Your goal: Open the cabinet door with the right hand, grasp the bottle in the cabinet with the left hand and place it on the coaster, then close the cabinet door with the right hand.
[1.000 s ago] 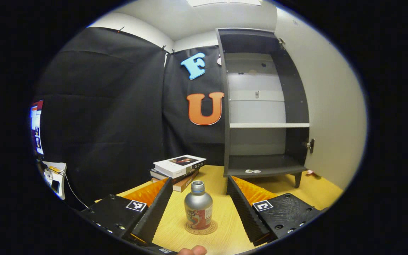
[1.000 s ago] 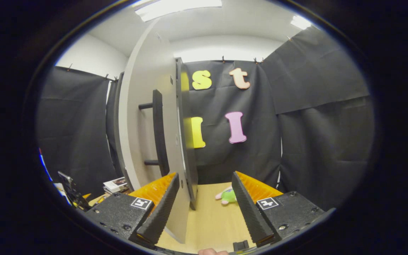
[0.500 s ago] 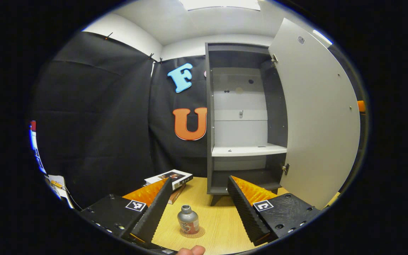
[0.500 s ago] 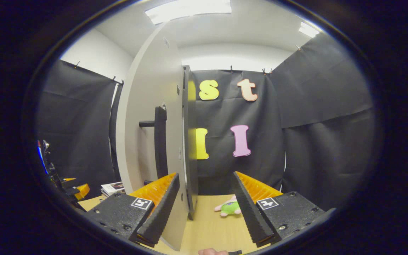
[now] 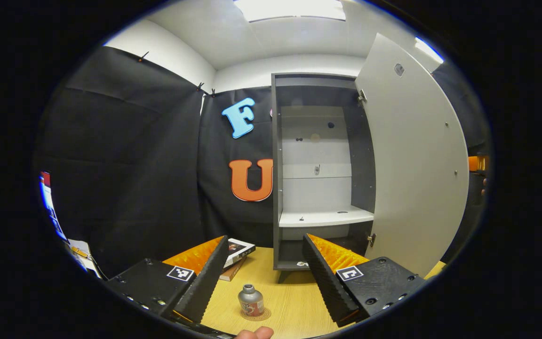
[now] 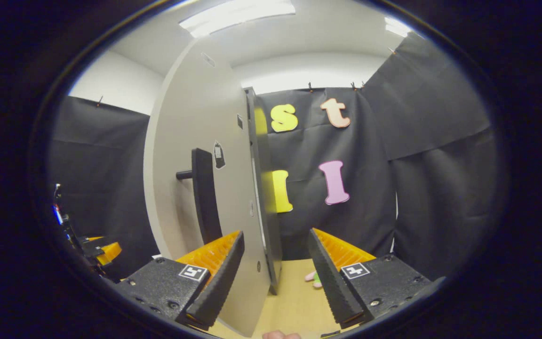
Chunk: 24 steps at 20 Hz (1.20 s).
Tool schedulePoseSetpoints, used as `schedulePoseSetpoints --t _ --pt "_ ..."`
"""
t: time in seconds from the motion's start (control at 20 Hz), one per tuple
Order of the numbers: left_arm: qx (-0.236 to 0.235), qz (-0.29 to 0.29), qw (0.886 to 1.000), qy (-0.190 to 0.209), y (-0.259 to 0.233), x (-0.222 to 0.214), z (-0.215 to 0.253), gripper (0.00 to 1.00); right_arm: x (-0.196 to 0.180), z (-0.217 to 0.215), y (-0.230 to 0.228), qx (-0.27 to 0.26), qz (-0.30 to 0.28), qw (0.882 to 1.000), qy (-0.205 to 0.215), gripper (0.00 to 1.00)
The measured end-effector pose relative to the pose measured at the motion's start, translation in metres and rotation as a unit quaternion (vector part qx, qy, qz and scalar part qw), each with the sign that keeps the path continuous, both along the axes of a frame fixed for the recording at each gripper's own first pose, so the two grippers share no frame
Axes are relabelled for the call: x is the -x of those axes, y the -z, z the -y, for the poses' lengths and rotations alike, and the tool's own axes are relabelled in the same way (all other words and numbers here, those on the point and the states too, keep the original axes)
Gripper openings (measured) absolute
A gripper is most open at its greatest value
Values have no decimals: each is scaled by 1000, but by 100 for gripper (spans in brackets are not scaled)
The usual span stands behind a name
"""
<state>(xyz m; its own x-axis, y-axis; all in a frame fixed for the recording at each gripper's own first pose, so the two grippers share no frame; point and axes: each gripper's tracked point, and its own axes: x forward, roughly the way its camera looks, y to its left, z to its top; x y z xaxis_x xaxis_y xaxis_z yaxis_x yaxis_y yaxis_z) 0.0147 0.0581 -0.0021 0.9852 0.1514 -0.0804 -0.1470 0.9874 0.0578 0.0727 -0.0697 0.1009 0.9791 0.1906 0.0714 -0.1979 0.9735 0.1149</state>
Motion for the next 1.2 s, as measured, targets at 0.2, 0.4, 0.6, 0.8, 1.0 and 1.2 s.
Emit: schedulePoseSetpoints --t 0.2,0.4,0.6,0.8,1.0,1.2 --pt "-15 0 1000 -9 1 9 -5 94 2 -29 0 13 6 1000 -23 88" --pt "-14 2 1000 3 0 14 2 94 -6 -79 1 7 -3 997 -74 88" --pt "-6 -3 1000 6 5 23 -1 94 -21 -126 10 6 -12 994 -107 88" --pt "6 -16 1000 -3 14 30 -11 94 -42 -185 9 1 -21 987 -160 88" --pt "4 -23 1000 -19 17 34 -24 94 -70 -243 7 14 -12 983 -182 89" --pt "-3 -27 999 -37 20 37 -39 94 -103 -295 11 31 -11 983 -183 89"
